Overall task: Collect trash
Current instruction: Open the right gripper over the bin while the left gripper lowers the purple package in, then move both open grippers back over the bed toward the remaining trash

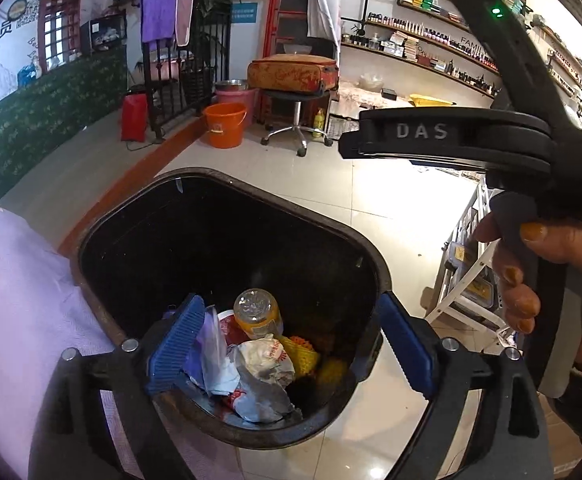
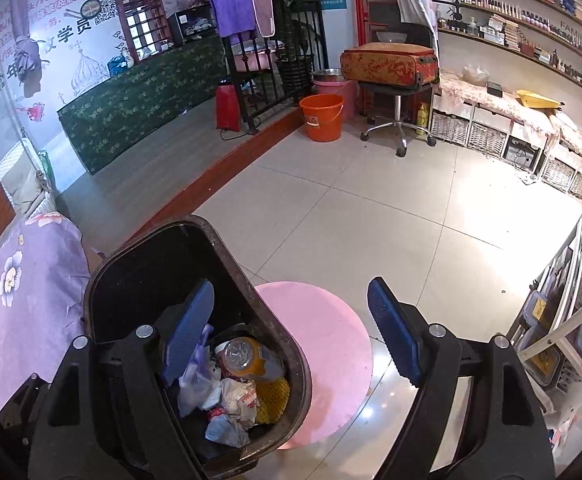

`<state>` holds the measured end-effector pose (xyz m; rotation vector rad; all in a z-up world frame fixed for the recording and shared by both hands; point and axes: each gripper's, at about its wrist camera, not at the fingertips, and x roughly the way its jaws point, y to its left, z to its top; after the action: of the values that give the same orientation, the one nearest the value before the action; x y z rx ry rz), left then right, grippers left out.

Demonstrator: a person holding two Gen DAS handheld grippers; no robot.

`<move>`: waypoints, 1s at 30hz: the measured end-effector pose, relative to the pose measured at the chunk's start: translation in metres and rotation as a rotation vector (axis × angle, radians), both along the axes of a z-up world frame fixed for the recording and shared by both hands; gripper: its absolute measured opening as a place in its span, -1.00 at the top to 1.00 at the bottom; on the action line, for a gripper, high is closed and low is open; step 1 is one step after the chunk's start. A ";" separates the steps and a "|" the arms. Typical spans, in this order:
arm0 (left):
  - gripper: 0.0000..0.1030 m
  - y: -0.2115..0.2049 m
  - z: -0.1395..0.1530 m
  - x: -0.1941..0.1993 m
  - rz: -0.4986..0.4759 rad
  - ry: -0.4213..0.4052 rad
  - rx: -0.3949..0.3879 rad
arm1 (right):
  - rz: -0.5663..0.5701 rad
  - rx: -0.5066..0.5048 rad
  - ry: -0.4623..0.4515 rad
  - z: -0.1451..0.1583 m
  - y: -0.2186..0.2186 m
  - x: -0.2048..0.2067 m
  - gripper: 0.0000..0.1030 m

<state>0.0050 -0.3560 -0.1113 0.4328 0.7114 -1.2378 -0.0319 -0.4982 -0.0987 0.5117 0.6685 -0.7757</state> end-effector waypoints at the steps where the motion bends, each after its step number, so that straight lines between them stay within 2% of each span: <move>1: -0.71 0.000 0.000 -0.001 0.000 0.001 0.000 | 0.000 -0.001 0.001 0.000 0.000 0.000 -0.54; 7: -0.75 0.010 0.003 0.001 0.009 0.012 -0.007 | 0.004 0.007 0.005 0.000 0.001 0.001 -0.56; 16: -0.83 0.041 0.017 0.022 0.127 0.070 -0.063 | 0.040 0.009 0.002 0.000 0.012 0.008 -0.56; 20: -0.84 0.063 0.024 0.034 0.212 0.067 -0.072 | 0.098 0.017 -0.005 0.000 0.022 0.019 -0.57; 27: -0.84 0.116 0.032 0.062 0.413 0.013 -0.022 | 0.246 0.033 -0.009 0.001 0.060 0.056 -0.57; 30: -0.84 0.144 0.032 0.081 0.505 0.063 -0.016 | 0.318 0.030 -0.009 0.004 0.080 0.074 -0.58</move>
<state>0.0864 -0.2123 -0.0791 0.1824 0.8035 -0.7820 0.0425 -0.4180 -0.0950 0.4222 0.7323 -0.4645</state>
